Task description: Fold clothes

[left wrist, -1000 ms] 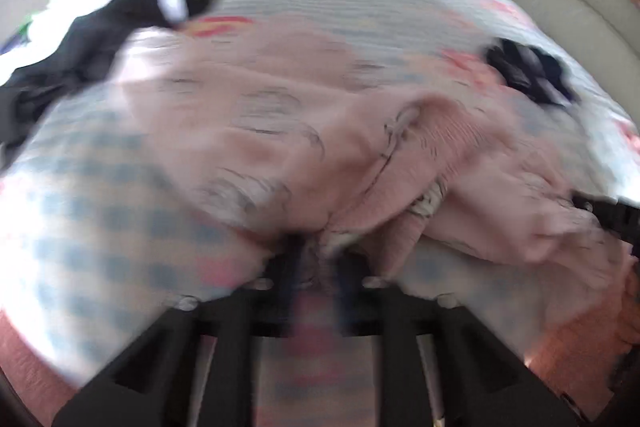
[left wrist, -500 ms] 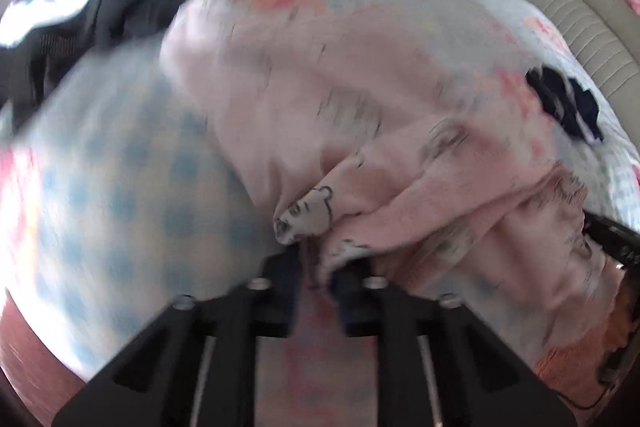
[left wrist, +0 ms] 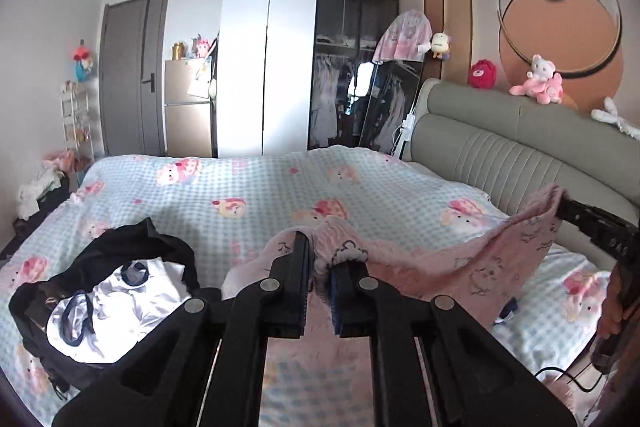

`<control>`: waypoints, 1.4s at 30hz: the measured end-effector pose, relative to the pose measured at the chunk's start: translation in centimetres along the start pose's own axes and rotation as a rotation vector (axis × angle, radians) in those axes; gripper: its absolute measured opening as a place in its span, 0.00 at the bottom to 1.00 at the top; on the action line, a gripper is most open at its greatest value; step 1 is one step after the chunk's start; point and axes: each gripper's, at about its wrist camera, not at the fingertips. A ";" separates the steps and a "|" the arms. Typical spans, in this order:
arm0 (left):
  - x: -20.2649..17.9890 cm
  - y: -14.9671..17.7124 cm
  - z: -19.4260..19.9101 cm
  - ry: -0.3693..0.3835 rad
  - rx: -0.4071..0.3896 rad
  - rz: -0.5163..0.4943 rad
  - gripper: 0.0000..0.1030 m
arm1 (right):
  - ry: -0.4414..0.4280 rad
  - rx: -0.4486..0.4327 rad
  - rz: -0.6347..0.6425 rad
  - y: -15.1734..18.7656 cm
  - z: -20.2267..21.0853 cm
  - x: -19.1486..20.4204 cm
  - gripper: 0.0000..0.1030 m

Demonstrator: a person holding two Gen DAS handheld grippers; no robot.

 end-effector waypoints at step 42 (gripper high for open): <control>7.4 33.4 -4.3 0.166 0.686 0.594 0.69 | 0.058 0.624 -0.427 30.6 -6.5 -0.8 0.36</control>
Point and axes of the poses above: each gripper's, at about its wrist camera, not at the fingertips, and z roughly against the way its jaws point, x to its left, y to its underside, and after that the axes turned 6 degrees about z, right-handed
